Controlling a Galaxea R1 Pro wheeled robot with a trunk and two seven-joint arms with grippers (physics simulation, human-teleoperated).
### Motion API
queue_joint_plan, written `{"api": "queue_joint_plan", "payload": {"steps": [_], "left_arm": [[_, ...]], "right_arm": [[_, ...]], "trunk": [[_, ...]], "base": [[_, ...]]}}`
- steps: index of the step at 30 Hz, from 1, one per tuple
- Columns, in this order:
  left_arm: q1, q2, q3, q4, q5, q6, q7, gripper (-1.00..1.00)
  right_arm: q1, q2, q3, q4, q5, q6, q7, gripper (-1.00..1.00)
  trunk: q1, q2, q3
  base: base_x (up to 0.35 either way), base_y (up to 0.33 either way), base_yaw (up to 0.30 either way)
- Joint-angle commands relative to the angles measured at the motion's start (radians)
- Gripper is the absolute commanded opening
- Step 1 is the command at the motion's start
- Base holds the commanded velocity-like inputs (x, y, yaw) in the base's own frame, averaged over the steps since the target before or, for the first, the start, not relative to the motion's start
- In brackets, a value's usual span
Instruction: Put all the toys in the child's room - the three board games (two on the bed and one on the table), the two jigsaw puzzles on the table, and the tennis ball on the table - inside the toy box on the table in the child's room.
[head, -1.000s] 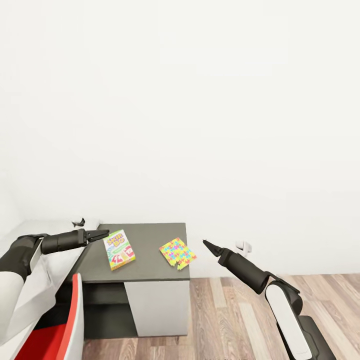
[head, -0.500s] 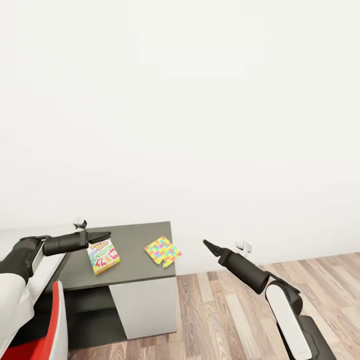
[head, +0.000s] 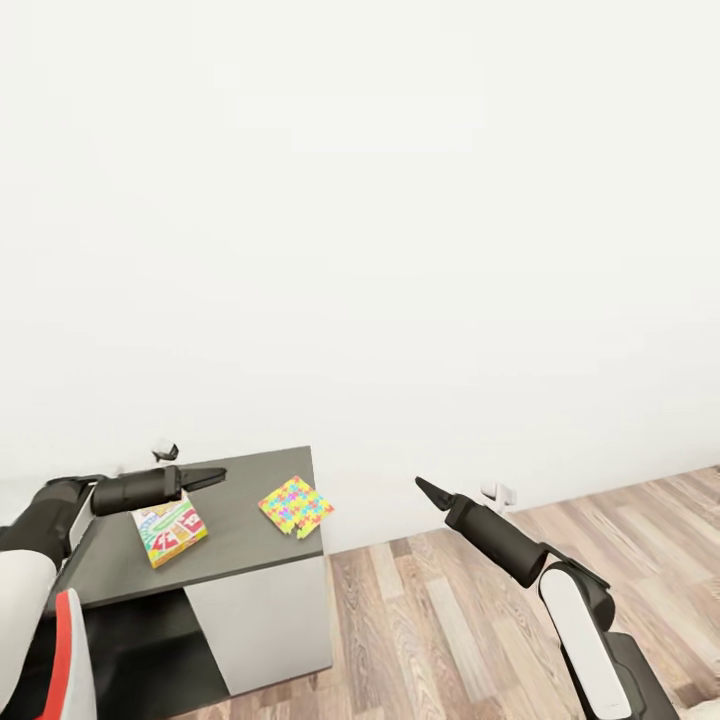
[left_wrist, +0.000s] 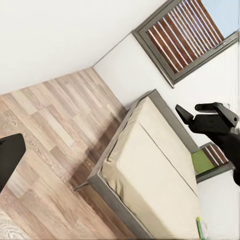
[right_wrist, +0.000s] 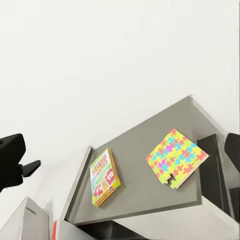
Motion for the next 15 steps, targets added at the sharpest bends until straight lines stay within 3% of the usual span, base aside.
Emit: {"api": "queue_joint_plan", "payload": {"steps": [1, 15], "left_arm": [[-0.001, -0.004, 0.004, -0.001, -0.009, 0.01, -0.007, 1.0], [0.0, -0.011, 0.004, -0.001, -0.011, 0.01, -0.007, 1.0]], "right_arm": [[-0.001, 0.0, -0.002, 0.0, -0.003, 0.006, 0.002, 1.0], [-0.001, 0.001, -0.003, 0.0, -0.004, 0.006, 0.009, 1.0]], "trunk": [[0.001, -0.002, -0.002], [0.001, -0.002, 0.006]], "base": [[0.0, 0.0, -0.229], [0.0, 0.0, -0.231]]}}
